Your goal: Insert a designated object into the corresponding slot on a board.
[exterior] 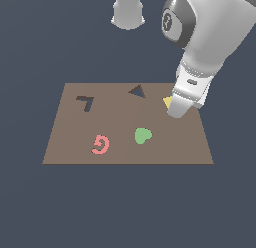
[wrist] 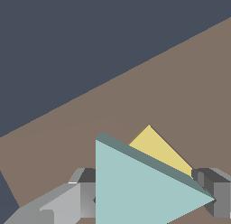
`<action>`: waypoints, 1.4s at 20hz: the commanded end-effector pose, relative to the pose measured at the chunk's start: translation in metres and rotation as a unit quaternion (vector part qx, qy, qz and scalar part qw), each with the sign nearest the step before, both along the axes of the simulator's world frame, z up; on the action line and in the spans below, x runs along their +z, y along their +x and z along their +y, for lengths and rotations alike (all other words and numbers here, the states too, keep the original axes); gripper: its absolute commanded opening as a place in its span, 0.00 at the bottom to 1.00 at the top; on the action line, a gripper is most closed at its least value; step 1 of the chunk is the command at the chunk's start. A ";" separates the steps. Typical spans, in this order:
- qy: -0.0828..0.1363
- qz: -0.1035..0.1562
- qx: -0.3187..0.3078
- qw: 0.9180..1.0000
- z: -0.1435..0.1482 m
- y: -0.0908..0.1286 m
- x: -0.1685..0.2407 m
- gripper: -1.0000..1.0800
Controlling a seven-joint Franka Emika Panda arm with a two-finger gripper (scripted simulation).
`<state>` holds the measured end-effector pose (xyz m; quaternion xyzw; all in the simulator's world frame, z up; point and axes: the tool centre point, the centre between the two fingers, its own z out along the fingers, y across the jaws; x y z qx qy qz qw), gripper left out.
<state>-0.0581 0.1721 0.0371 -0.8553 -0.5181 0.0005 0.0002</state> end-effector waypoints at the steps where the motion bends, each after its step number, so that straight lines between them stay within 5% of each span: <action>1: 0.000 0.000 0.052 0.999 -0.007 -0.010 0.001 0.00; 6: 0.000 0.000 0.148 0.989 -0.024 -0.026 0.001 0.00; 12: 0.000 0.000 0.255 0.967 -0.047 -0.040 0.002 0.00; 28: 0.000 0.000 0.478 0.878 -0.105 -0.050 0.003 0.00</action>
